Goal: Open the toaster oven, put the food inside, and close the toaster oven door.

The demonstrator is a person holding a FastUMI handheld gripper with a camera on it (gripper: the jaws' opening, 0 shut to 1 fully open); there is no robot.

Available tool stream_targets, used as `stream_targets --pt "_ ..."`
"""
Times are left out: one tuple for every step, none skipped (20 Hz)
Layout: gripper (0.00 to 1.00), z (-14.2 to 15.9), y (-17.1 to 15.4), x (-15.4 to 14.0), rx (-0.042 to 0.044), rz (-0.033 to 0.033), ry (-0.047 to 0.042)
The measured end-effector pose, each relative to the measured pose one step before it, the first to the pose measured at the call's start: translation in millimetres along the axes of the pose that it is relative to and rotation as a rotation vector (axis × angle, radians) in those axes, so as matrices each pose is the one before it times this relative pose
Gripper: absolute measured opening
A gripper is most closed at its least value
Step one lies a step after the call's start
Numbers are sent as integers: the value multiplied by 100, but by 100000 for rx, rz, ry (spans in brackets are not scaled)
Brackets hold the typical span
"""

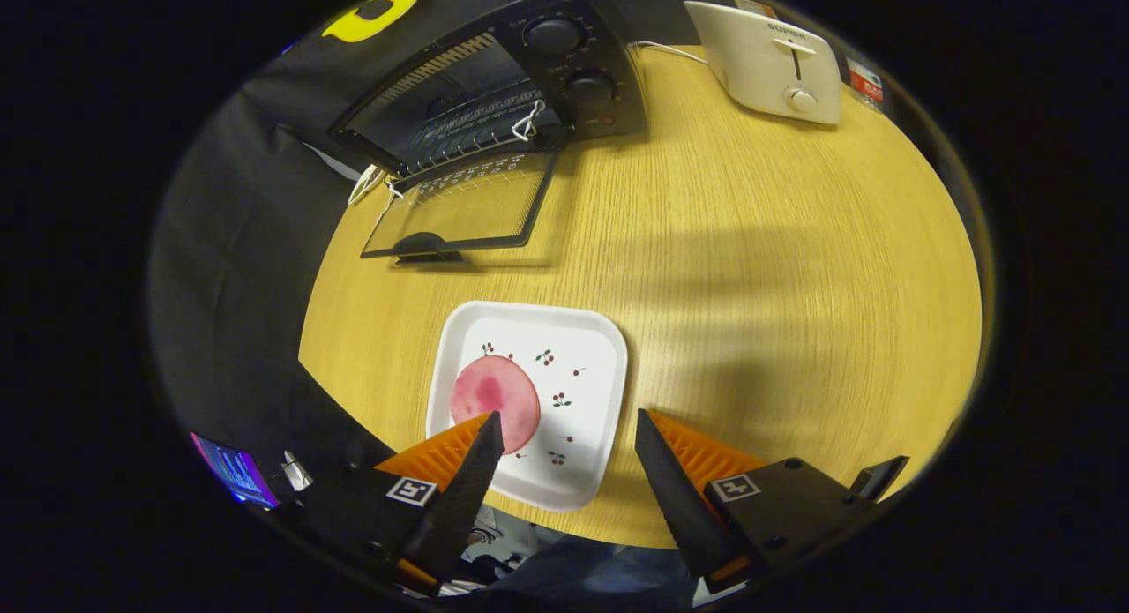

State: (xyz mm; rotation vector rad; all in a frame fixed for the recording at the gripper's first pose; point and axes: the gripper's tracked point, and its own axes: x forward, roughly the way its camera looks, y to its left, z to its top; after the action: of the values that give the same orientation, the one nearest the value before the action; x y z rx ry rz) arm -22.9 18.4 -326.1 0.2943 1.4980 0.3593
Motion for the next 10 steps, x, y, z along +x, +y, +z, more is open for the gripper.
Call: stream_targets --pt "97 87 58 130 1735 1099 517" --pt "92 148 -31 121 1357 693 1106" --pt "88 -202 0 232 793 683 1208" --pt "88 -108 -171 80 239 260 1565" --pt "88 -36 31 125 283 885 692" --pt "84 -151 -59 374 256 184 722" --pt "81 155 -23 -39 36 658 219" --pt "75 -92 -173 49 -463 -186 710" --pt "70 -85 -149 125 -627 -277 939" --pt "62 -59 -183 56 -340 209 256"
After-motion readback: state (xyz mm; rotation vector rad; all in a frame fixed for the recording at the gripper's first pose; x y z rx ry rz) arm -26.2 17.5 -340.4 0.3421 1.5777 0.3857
